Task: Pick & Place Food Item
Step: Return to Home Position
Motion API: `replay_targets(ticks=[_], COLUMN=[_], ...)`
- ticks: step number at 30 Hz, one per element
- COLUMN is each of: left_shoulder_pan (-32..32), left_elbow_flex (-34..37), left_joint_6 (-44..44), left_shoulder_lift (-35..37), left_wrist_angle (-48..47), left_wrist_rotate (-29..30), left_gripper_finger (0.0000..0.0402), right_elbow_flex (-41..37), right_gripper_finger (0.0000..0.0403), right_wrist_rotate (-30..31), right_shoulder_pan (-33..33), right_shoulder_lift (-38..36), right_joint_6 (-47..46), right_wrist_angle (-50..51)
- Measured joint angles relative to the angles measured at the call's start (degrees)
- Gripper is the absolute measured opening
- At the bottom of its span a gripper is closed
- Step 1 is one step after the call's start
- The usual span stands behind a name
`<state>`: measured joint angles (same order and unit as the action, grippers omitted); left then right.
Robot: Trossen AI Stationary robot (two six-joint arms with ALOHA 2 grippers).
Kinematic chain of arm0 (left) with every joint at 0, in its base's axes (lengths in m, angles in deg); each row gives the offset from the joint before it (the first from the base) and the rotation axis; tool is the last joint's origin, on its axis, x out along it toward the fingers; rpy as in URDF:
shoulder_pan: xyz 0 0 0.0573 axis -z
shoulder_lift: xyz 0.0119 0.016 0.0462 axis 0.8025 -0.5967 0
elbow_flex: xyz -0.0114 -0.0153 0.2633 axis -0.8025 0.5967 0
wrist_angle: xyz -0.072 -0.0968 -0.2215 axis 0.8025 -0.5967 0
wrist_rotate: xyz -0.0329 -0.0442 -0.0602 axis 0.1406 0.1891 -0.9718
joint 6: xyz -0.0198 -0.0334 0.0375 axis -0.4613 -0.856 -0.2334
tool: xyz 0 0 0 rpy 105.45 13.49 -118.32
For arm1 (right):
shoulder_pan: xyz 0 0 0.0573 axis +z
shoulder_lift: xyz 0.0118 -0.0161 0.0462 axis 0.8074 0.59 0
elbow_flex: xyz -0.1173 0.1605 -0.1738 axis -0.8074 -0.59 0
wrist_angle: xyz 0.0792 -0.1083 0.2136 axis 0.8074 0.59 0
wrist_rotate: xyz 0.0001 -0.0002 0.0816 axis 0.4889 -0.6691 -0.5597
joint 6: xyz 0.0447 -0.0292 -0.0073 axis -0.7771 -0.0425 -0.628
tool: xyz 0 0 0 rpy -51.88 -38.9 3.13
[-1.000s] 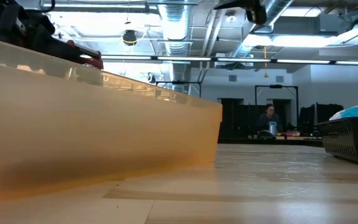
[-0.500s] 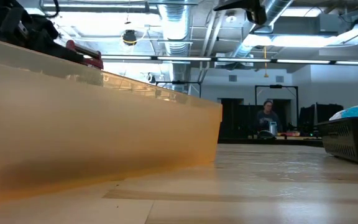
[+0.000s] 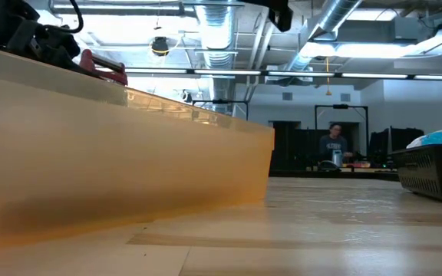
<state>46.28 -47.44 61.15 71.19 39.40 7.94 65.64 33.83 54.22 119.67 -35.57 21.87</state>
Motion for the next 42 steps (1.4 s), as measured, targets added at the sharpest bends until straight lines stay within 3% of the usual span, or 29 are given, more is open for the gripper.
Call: replay_targets(ticks=[5, 10, 15, 21, 27, 40, 42], left_shoulder_pan=[0.0, 0.0, 0.0, 0.0, 0.0, 0.0, 0.0], left_elbow_flex=[0.0, -0.1, -0.1, -0.2, -0.2, -0.2, -0.2], left_joint_6=[0.0, 0.0, 0.0, 0.1, 0.0, 0.0, 0.0], left_shoulder_lift=[-1.8, -2.8, -3.3, -4.0, -4.0, -4.0, -4.0], left_wrist_angle=[0.1, 0.2, 0.3, 0.8, 1.1, 1.1, 1.1], left_wrist_rotate=[0.1, 0.1, 0.1, 0.1, 0.1, 0.1, 0.1], left_gripper_finger=[0.0121, 0.0121, 0.0121, 0.0121, 0.0121, 0.0121, 0.0121], right_elbow_flex=[0.0, -5.0, -20.9, -42.1, -56.2, -67.8, -68.1], right_gripper_finger=[0.0178, 0.0178, 0.0178, 0.0178, 0.0178, 0.0178, 0.0178], right_wrist_rotate=[-4.0, -2.5, 3.8, 6.2, 10.6, 11.2, 10.9], right_shoulder_pan=[-0.3, 0.6, 1.4, 1.6, 1.9, 1.9, 1.9], right_shoulder_lift=[-2.9, -13.2, -28.5, -45.5, -57.9, -78.0, -78.3], right_joint_6=[8.4, 13.6, 15.7, 13.8, 13.7, 16.4, 16.7], right_wrist_angle=[4.6, 6.2, -0.8, -15.3, -23.5, -20.1, -19.0])
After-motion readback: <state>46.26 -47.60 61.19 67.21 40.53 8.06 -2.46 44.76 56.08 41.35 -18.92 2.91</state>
